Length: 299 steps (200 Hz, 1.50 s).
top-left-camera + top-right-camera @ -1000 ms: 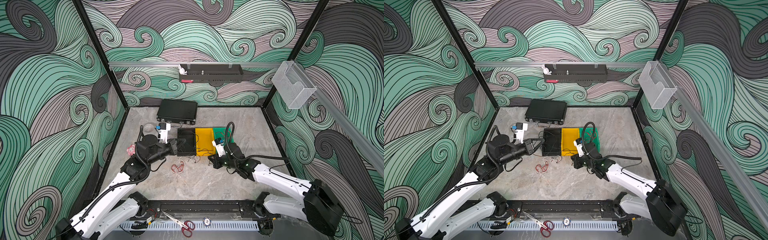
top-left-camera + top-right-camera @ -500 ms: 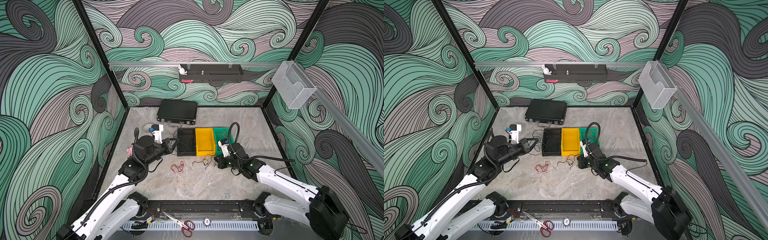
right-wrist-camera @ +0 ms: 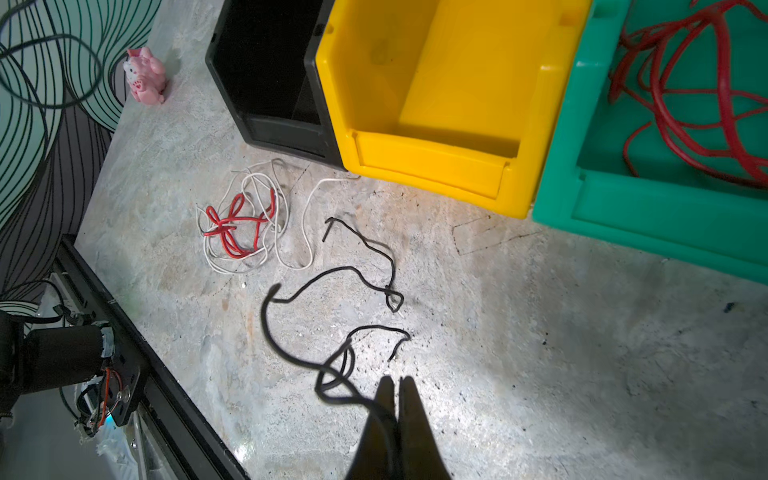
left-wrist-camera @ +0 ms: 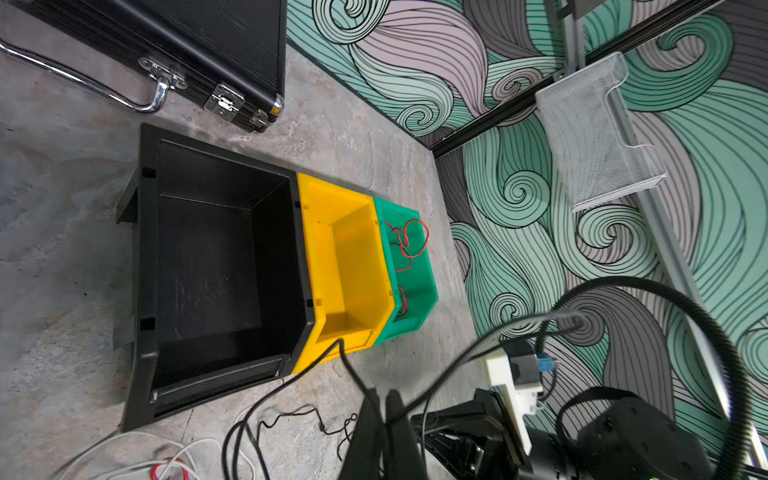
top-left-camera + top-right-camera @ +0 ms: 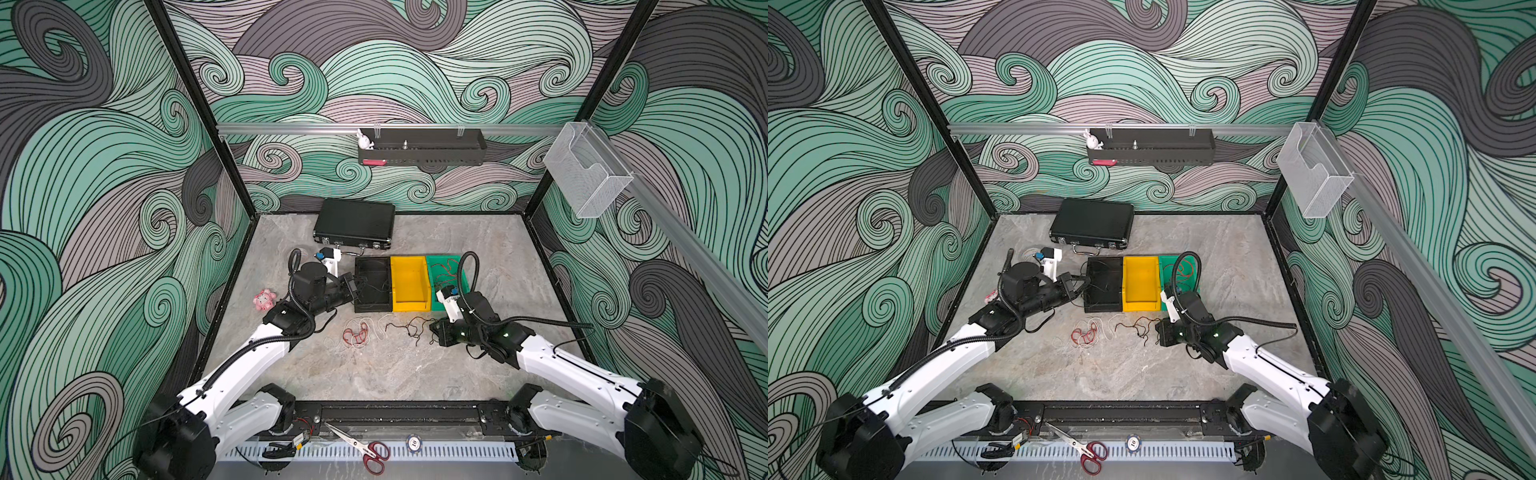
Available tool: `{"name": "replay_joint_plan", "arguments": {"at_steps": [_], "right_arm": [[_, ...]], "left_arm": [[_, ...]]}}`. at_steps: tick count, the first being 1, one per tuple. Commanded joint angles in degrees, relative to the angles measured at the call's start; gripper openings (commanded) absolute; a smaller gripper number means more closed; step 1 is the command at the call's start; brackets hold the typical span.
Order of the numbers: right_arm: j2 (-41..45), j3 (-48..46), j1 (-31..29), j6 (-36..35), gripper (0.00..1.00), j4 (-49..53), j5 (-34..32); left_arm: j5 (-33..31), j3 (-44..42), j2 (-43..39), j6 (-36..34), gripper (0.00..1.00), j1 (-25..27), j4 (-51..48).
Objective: Untangle the cables
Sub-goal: 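Lower the black wires into the black bin and open the left gripper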
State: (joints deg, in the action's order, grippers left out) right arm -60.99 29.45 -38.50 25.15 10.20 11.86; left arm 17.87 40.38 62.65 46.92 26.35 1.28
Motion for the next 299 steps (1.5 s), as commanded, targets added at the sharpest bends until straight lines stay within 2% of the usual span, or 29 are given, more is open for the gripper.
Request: {"name": "replay_joint_plan", "arguments": {"at_steps": [1,36,94,121,169,201,299], "right_arm": [[0.6,-0.3,0.2,0.4,0.07,0.2,0.3],[0.7,-0.8,0.1,0.3,0.07,0.0,0.4],[1.8,-1.4,0.2,-0.3,0.07,0.8,-0.2],[2.1,-1.7,0.2,-0.5,0.07,0.9,-0.4],[1.8,-1.9,0.3,-0.6,0.07,0.6,-0.2],[1.3,-2.0,0.4,-0.4,0.08,0.1,0.0],[1.9,-1.8,0.4,-0.5,0.08,0.7,-0.1]], "left_arm": [[2.3,4.7,4.9,-2.0,0.00,-0.6,3.0],[3.2,9.3,14.5,-3.2,0.00,-1.6,4.5],[-2.3,14.5,27.6,-7.0,0.00,-2.1,3.2],[-7.9,15.6,29.9,-6.1,0.00,-2.0,0.8],[-19.2,18.9,31.5,-2.4,0.00,-2.0,-10.7],[-24.1,22.1,32.4,-3.8,0.00,-1.3,-17.6],[-25.1,32.9,42.7,-8.5,0.00,3.2,-25.1]]}}
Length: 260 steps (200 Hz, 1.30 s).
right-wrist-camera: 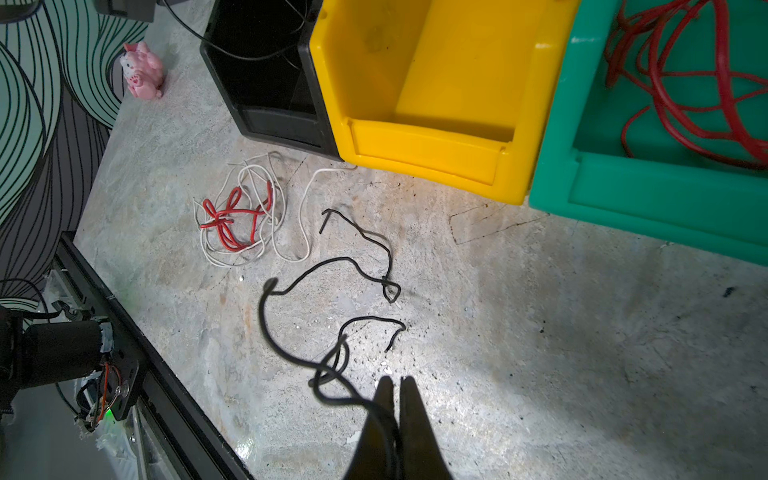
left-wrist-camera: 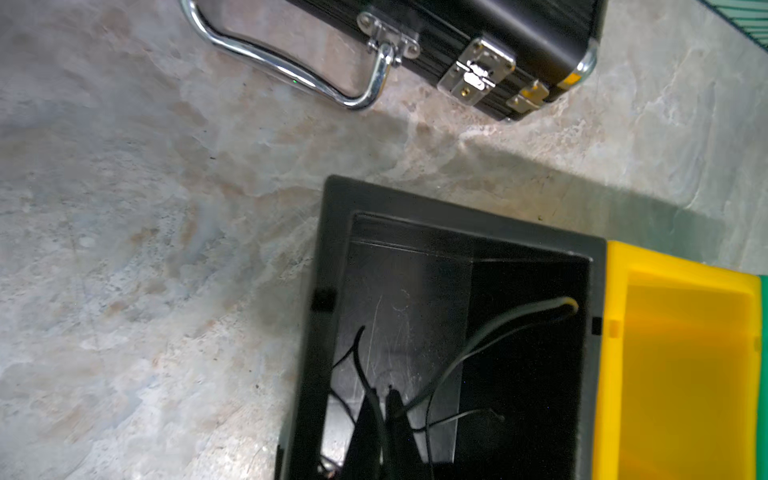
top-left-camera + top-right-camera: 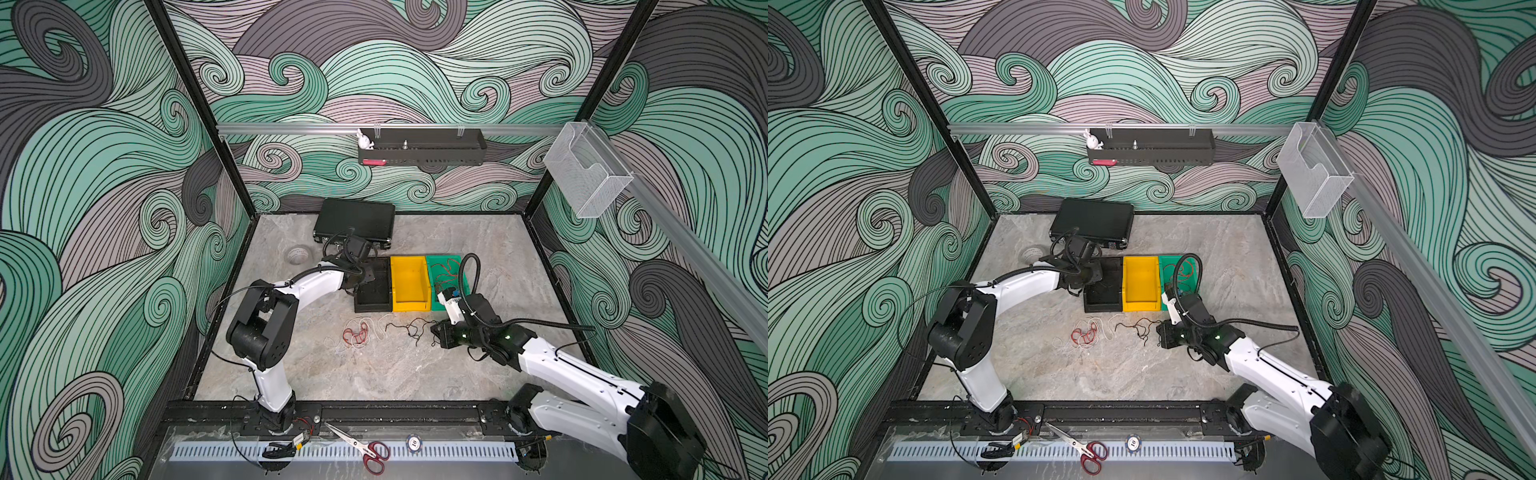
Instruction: Untangle the cables
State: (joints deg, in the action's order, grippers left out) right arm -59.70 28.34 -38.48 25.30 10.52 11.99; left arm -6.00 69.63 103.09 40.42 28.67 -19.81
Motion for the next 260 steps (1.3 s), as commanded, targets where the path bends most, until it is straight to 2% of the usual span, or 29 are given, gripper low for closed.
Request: {"name": "replay_joint_plan", "arguments": {"at_steps": [1,76,134,207,260], "right_arm": [[0.6,-0.7,0.3,-0.7,0.08,0.4,-0.2],[0.4,-0.6,0.5,-0.9,0.08,0.2,-0.1],[0.6,-1.0,0.5,-0.6,0.08,-0.1,-0.1],[0.4,-1.5,0.5,-0.1,0.08,-1.0,0.3],[1.2,-1.9,0.5,0.4,0.08,-1.0,0.6]], "left_arm": [[-1.2,3.8,2.4,-2.1,0.00,0.9,-4.1],[-1.1,7.3,7.8,-5.0,0.00,1.1,-3.1],[-2.3,11.0,10.5,-7.8,0.21,1.2,-4.7],[-3.4,9.2,4.2,-8.1,0.48,1.3,-5.3],[-4.2,9.6,0.2,-8.8,0.56,1.4,-7.0]]}}
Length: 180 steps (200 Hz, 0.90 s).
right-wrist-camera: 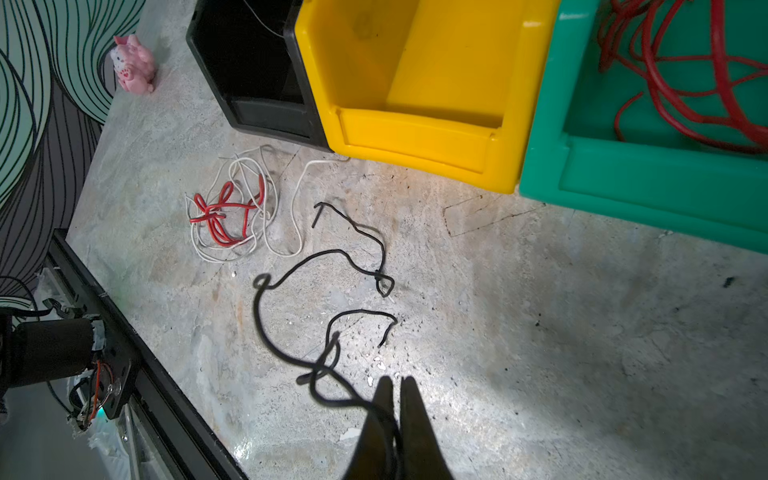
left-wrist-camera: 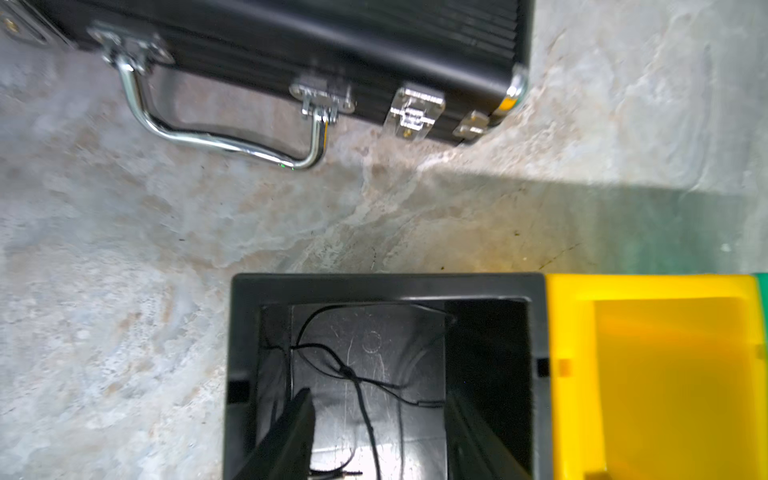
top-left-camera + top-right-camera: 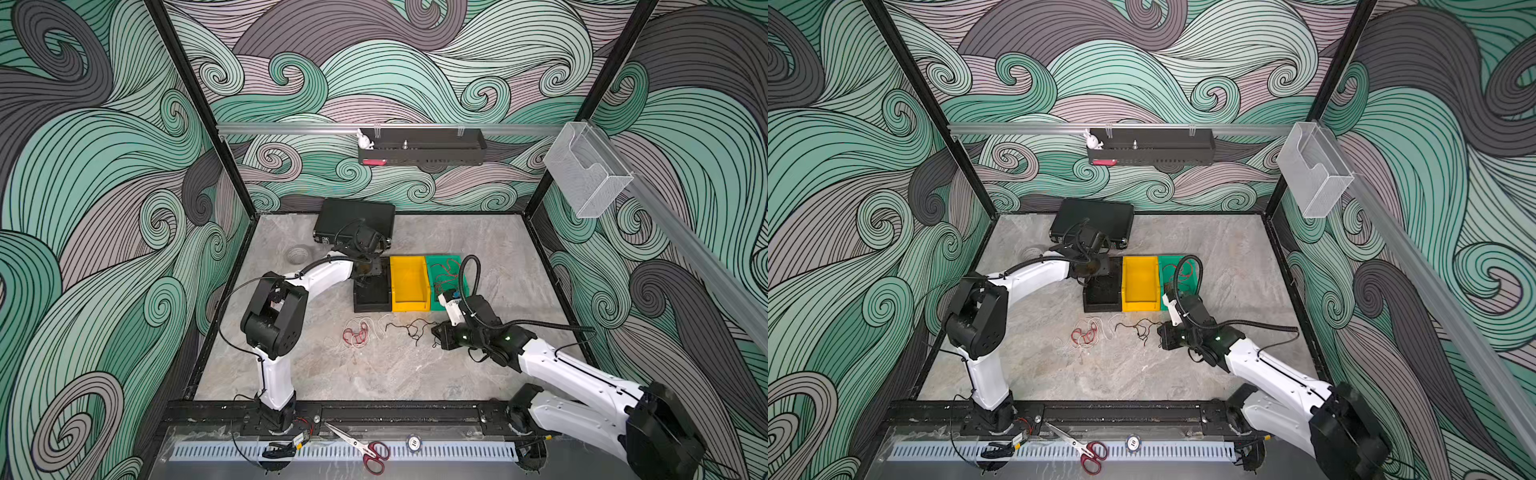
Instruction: Untangle the cables
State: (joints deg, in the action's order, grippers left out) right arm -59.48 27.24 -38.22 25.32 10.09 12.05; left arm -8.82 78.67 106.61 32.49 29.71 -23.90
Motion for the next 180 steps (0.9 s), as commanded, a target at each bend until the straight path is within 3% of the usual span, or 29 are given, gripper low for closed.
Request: {"name": "replay_joint_plan", "arguments": {"at_steps": [1,70,145,180], "right_arm": [[1.0,-0.8,0.3,0.4,0.08,-0.6,0.6],[2.1,0.0,0.3,0.7,0.08,0.1,1.2],[7.5,4.7,1.3,1.1,0.07,2.5,5.9],[7.7,7.6,2.2,0.5,0.07,3.6,8.5]], "left_arm": [[-1.4,0.6,-3.4,-0.8,0.56,0.3,-2.9],[1.7,-2.0,-12.7,-3.0,0.60,0.3,-4.1],[24.4,-25.1,-30.7,-6.5,0.60,1.5,14.5],[29.9,-31.7,-35.2,-9.9,0.60,4.3,22.7]]}}
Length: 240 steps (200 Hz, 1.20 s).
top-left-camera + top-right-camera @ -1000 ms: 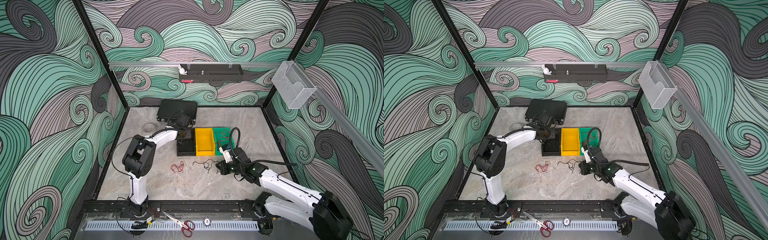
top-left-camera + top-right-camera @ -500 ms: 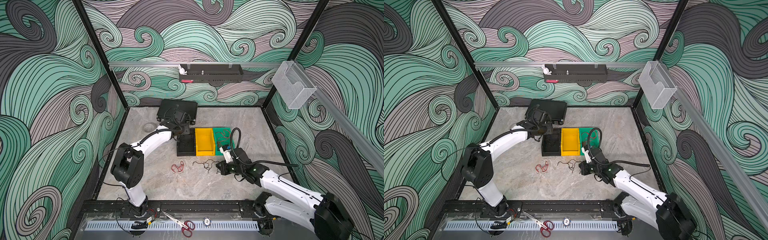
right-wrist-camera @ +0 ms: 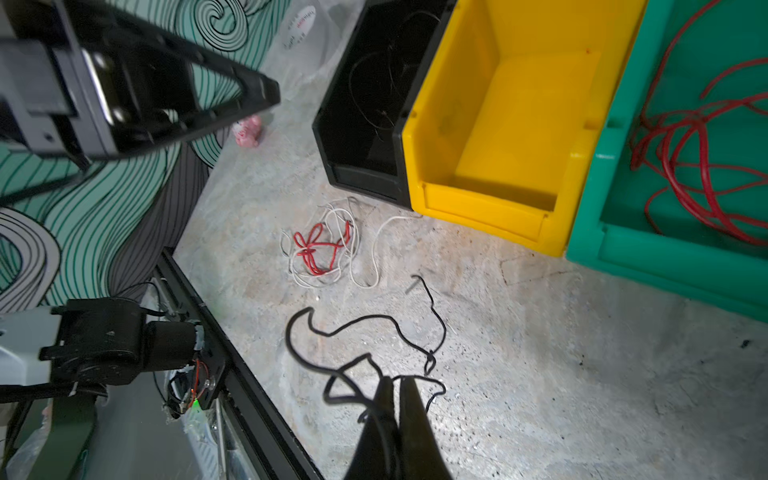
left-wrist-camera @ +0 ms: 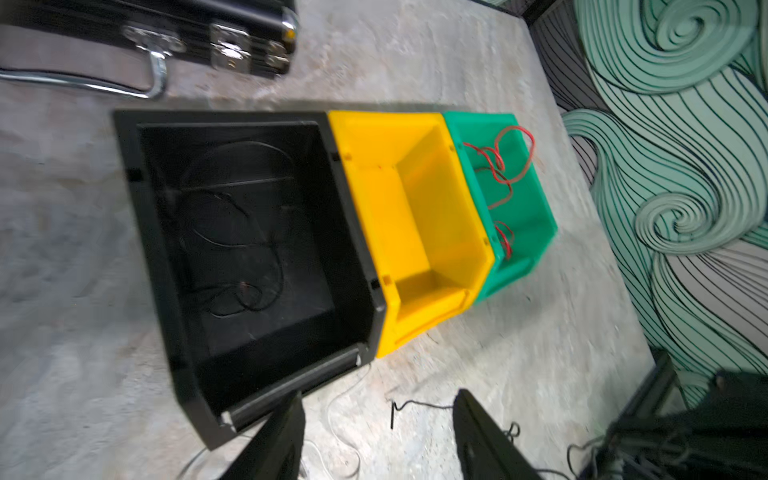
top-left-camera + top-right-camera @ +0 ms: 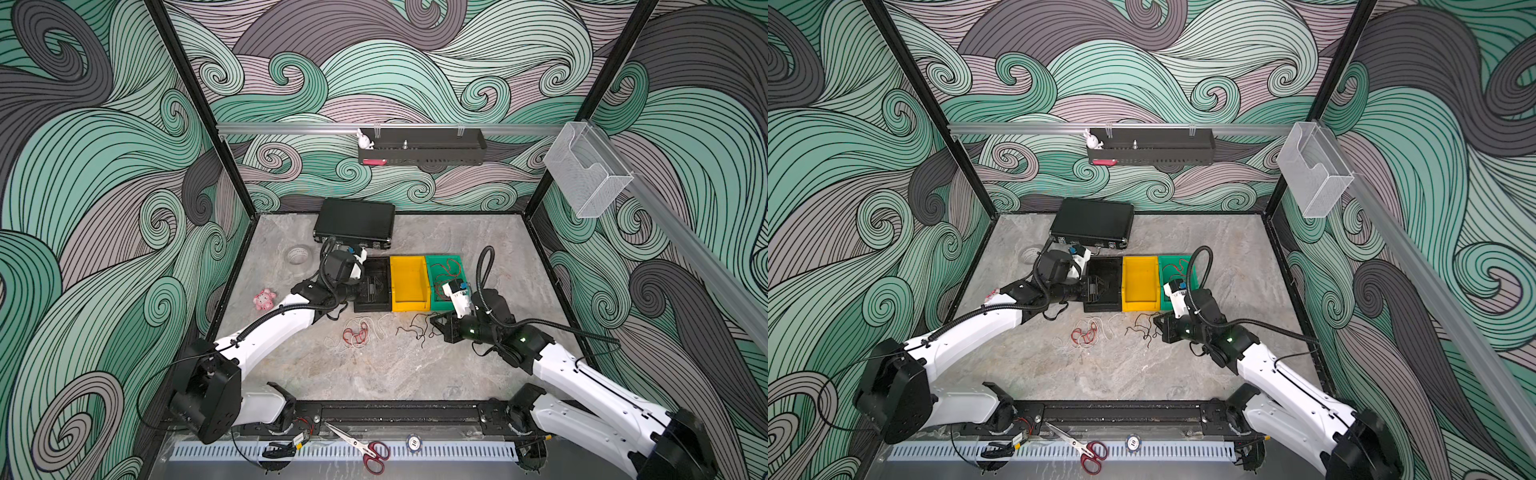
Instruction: Untangle the cables
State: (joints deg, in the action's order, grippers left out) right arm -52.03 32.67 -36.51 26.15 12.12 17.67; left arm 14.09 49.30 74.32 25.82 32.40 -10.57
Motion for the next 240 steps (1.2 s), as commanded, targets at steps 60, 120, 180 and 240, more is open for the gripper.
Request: {"name": "replay_joint_plan", "arguments": {"at_steps": [60,120,180,240], "right_arm": [[-0.4,2.8,0.9,0.9,0.07,-1.4,8.0],[-2.7,5.8,1.7,1.4,0.07,-3.3,11.5],[-4.5,6.7,1.7,4.1,0.07,-7.2,14.1],[-5.4,7.6,1.7,5.0,0.07,-8.7,14.9]], "left_arm": [[18.0,-8.7,-4.1,-2.8,0.62,3.4,23.6],[22.6,-9.9,-3.0,-5.9,0.63,7.5,26.6],[22.4,-8.7,1.3,-5.9,0.63,10.5,30.0],[23.8,-7.3,4.3,-5.3,0.40,12.3,30.2]]}}
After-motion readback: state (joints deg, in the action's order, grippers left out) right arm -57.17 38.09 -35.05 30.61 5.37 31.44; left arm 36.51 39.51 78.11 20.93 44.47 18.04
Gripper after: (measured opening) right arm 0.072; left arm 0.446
